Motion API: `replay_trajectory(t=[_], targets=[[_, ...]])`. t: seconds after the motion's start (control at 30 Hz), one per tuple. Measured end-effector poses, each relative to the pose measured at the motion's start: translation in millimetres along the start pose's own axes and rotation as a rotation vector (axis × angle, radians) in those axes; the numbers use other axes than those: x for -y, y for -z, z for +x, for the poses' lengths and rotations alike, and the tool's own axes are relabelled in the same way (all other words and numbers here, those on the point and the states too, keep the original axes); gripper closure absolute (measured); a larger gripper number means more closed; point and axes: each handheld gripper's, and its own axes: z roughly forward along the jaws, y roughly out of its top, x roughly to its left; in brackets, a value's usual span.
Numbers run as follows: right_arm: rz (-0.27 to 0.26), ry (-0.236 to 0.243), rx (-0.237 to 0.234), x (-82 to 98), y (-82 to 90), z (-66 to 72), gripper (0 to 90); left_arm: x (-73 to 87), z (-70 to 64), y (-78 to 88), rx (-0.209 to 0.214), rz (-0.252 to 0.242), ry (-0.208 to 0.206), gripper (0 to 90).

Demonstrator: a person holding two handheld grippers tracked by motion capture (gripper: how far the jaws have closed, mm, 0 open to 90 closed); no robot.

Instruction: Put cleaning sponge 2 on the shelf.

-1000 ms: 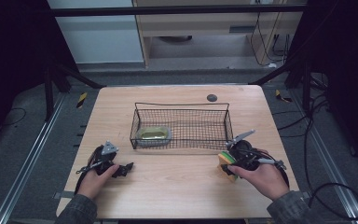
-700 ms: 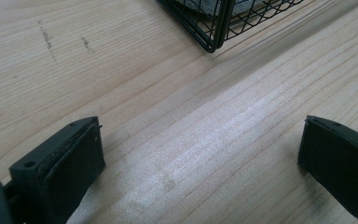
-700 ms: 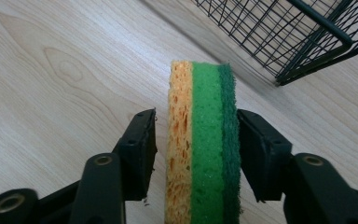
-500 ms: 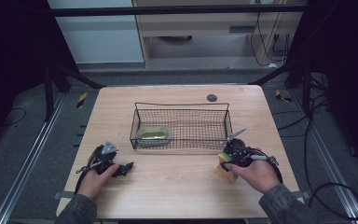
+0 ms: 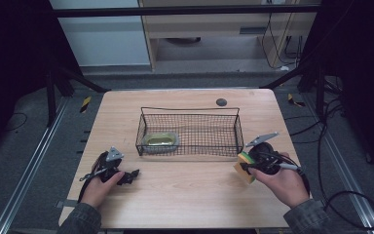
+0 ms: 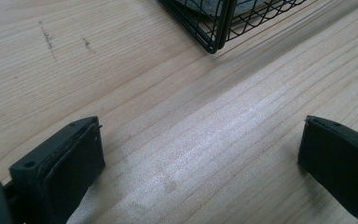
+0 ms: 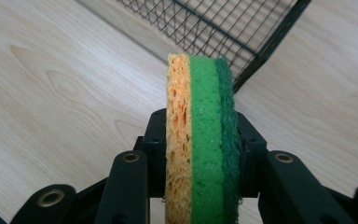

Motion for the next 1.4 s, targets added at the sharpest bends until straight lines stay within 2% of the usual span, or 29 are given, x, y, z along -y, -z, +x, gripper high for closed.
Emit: replay_trajectory(t=[0.2,0.4,0.47,0.6,0.77,0.87,0.9,1.07,1.4], targets=[[-0.056,0.002,0.027,-5.8,22.7,-11.9,64.9,-0.2,0.5,-0.1,-0.001,0.000,-0.003,0.0],[-0.104,-0.007,0.049,-12.8,36.3,-24.6,65.1,-0.3,0.5,-0.2,-0.001,0.001,-0.004,0.0],[-0.120,0.003,0.067,-17.2,42.3,-28.6,65.1,-0.3,0.5,-0.2,-0.001,0.000,-0.004,0.0],[-0.151,0.014,0.092,-31.6,55.1,-36.4,65.1,-0.3,0.5,-0.2,-0.001,0.001,-0.004,0.0],[-0.175,0.071,0.132,-60.6,66.7,-44.8,65.1,-0.3,0.5,-0.2,-0.001,0.001,-0.004,0.0],[-0.177,0.080,0.142,-70.9,68.9,-47.1,65.1,-0.3,0.5,-0.2,-0.001,0.001,-0.004,0.0],[-0.183,0.086,0.146,-80.4,69.0,-49.0,65.1,-0.3,0.5,-0.2,-0.001,0.001,-0.004,0.0],[-0.184,0.105,0.143,-98.2,63.9,-51.8,65.2,-0.2,0.0,-0.4,0.000,-0.003,0.004,0.0],[-0.191,0.128,0.160,-119.1,49.6,-57.1,65.2,-0.2,0.2,-0.5,-0.001,-0.004,0.001,0.0]])
